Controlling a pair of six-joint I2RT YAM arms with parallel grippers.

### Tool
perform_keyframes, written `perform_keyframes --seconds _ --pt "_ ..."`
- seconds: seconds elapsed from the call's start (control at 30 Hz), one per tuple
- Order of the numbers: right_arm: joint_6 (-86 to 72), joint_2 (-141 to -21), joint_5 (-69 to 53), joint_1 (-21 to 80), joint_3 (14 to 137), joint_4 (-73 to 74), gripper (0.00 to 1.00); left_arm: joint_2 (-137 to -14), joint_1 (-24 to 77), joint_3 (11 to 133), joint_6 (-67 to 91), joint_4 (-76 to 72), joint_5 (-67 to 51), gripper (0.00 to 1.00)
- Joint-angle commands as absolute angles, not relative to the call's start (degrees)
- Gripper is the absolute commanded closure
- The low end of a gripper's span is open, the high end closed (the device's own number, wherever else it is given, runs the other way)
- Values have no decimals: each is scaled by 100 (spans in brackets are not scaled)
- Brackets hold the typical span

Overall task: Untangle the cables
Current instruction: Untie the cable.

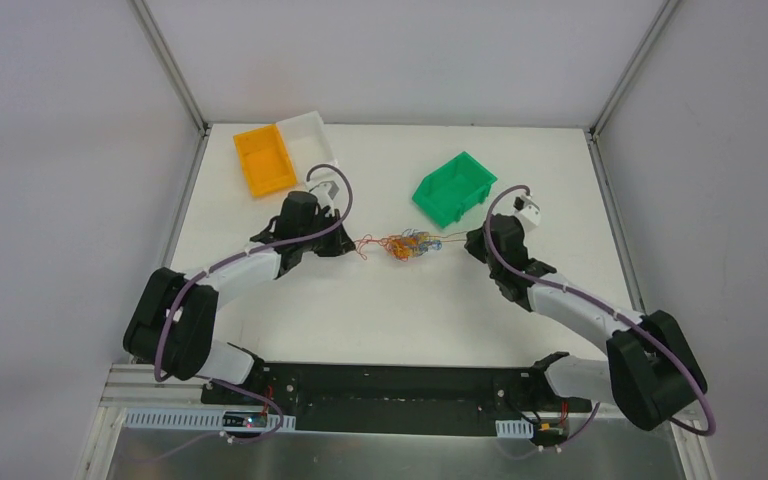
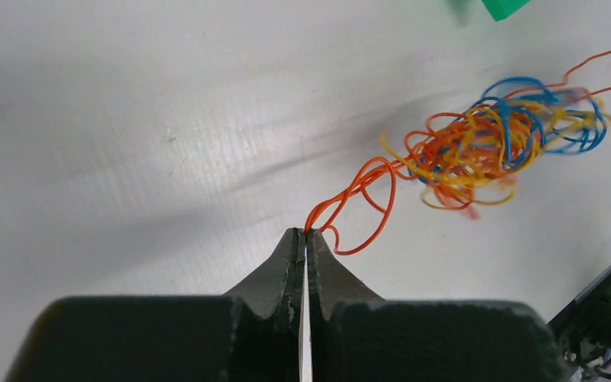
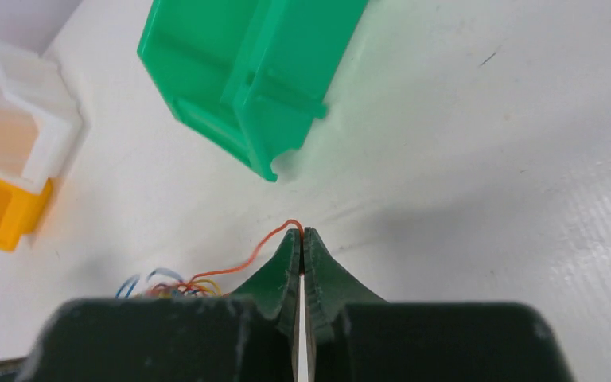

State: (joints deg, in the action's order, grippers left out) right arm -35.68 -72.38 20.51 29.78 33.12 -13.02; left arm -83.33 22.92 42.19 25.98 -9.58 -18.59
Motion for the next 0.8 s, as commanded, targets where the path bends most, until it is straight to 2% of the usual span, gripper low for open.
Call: perform_keyframes --seconds 0.0,0.23,0.37,0.4,0.43,0.47,0.53,0.57,0.6,0.63,0.77 --pt "-3839 -6680 3173 2917 3028 -1288 100 -8016 2303 3803 2224 -888 -1162 100" --pt "-3811 -6472 3324 2904 2874 -1309 100 -8401 2312 3806 2243 -1460 -1546 100" --pt "-3470 -6558 2446 2904 2948 -1524 99 -8610 2316 4011 2206 -1457 -1937 100" --pt "-3298 -6610 2037 2906 2953 -1713 90 -8635 2320 4037 2202 -1447 -1998 100" --pt "-3138 -6678 1560 2910 2953 -1914 76 -8647 2320 4058 2196 -1425 -2025 100" --pt "-2982 -6762 1140 2936 2962 -2145 54 -8642 2320 4062 2197 -1424 -2032 100" --pt "-2788 -6979 679 3059 3038 -2428 34 -8632 2330 4068 2189 -1427 -2059 91" --pt "-2699 -7115 580 3139 3142 -2424 31 -8631 2334 4068 2193 -1424 -2071 83" --pt "-2616 -7272 499 3225 3294 -2277 30 -8632 2336 4068 2197 -1418 -2080 68" --pt "-2546 -7433 408 3299 3444 -2168 30 -8627 2344 4068 2197 -1424 -2093 58" --pt "-2394 -8126 140 3558 3943 -1848 30 -8514 2399 4031 2129 -1430 -2057 38"
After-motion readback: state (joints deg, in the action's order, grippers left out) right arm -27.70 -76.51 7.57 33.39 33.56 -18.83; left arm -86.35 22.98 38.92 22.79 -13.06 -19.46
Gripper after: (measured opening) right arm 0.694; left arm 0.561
